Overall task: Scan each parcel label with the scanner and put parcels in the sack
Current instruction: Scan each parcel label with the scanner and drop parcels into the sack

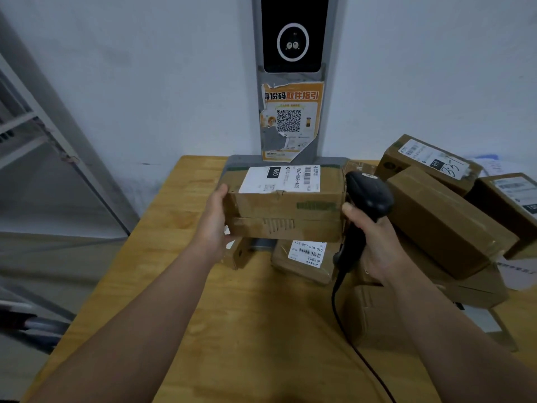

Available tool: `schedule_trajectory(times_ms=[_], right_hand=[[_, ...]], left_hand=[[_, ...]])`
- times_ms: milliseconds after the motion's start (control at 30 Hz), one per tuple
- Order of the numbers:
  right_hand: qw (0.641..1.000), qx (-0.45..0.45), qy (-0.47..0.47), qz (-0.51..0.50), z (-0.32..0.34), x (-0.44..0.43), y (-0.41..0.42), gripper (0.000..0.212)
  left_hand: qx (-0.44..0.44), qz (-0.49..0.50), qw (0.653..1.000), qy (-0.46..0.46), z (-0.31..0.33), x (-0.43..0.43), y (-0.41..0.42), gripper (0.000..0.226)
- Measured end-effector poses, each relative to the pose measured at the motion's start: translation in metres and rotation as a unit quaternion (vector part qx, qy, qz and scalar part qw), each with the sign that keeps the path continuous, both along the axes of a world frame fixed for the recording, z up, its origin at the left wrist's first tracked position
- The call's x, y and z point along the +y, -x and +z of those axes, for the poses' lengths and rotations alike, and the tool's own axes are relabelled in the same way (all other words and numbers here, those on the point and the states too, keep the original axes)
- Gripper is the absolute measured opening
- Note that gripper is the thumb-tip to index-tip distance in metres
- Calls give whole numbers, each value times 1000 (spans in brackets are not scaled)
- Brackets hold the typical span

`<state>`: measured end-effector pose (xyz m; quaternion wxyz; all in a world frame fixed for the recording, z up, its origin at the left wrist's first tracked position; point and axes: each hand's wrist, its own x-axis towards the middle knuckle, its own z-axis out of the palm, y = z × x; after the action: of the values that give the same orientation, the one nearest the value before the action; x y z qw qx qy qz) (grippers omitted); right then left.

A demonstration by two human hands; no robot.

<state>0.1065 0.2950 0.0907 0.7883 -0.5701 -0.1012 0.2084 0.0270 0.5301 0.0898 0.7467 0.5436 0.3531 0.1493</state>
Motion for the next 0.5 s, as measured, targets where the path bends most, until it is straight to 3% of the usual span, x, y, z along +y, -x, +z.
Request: schedule_trajectory(times_ms=[133, 333, 500], right_hand=[[997, 66, -17, -45, 2, 10, 4, 44], [992, 105, -29, -64, -4, 15, 1, 17], [992, 46, -42, -106, -7, 6, -13, 19]], left_hand=[[-68, 17, 998, -6, -8, 2, 1, 35], [-105, -42, 993, -43, -22, 3, 8, 51], [-70, -120, 984, -107, -16, 12, 12, 52]])
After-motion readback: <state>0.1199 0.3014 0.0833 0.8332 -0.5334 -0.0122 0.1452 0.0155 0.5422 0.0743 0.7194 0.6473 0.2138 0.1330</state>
